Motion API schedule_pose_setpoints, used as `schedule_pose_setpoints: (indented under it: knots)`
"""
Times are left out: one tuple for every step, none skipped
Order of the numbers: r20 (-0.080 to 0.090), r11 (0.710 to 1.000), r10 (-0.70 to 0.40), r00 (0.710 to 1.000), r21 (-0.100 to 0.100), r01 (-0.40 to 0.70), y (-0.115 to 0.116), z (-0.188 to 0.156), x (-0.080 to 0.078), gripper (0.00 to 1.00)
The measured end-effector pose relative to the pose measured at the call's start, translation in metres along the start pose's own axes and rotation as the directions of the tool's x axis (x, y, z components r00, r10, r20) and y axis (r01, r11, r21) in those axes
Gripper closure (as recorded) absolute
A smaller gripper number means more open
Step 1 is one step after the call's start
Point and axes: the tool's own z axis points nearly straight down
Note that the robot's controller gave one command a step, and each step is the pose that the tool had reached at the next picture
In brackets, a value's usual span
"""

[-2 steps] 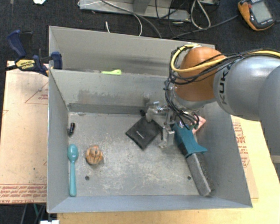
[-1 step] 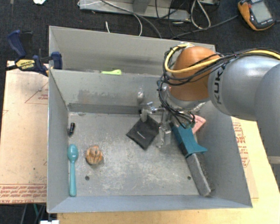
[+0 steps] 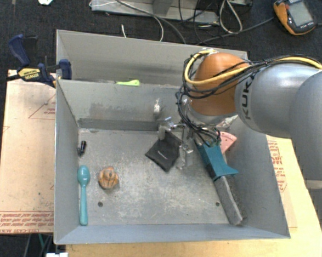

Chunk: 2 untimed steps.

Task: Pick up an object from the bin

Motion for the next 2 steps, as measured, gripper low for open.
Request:
schedule_pose_setpoints:
  knots:
    - [0.001,0.975,0.222,0.975,0.0,-0.222,-0.0006,0.0001,0.0147,0.0]
    - [0.003,0.972,0.235,0.972,0.0,-0.235,0.0055,0.0005,0.0059,0.0]
